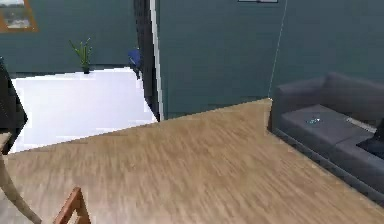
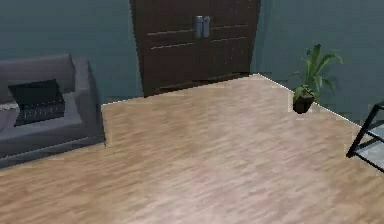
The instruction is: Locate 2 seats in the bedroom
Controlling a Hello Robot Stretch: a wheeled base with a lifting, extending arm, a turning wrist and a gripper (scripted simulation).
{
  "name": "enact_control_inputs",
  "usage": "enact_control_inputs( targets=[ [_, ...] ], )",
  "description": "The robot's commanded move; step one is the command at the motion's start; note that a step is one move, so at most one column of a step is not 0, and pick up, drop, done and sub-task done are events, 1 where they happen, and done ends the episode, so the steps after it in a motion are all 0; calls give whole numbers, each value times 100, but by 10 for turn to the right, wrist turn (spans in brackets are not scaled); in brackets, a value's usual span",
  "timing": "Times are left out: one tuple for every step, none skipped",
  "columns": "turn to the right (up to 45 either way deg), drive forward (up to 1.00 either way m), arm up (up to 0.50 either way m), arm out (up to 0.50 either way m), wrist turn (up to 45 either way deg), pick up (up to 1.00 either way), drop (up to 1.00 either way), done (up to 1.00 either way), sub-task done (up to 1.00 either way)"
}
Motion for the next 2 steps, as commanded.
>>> enact_control_inputs(
  targets=[
    [450,0,0,0,0,0,0,0,0],
    [450,0,0,0,0,0,0,0,0]
  ],
)
